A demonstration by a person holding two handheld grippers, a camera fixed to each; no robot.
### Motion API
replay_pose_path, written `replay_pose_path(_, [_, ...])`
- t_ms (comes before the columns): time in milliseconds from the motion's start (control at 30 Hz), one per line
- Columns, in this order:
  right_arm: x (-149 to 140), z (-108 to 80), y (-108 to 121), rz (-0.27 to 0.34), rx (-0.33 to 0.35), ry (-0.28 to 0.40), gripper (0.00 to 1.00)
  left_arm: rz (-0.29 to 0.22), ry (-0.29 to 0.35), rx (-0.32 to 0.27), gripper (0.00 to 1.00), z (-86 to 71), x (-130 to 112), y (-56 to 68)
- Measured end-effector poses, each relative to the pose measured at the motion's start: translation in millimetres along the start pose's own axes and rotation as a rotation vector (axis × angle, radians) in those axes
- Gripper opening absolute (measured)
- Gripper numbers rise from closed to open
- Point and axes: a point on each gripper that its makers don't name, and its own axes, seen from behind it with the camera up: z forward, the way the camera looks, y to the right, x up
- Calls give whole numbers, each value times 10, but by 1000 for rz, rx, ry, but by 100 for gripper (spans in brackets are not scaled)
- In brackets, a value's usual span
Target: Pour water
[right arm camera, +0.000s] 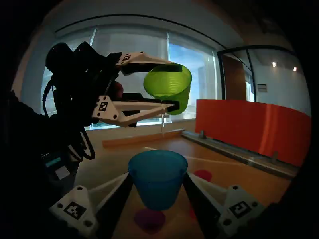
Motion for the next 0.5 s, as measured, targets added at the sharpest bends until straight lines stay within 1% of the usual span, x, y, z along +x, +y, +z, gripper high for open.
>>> replay_pose_path(500, [15,-1,3,-5,-1,0,88,50,6,1,87,-9,48,26])
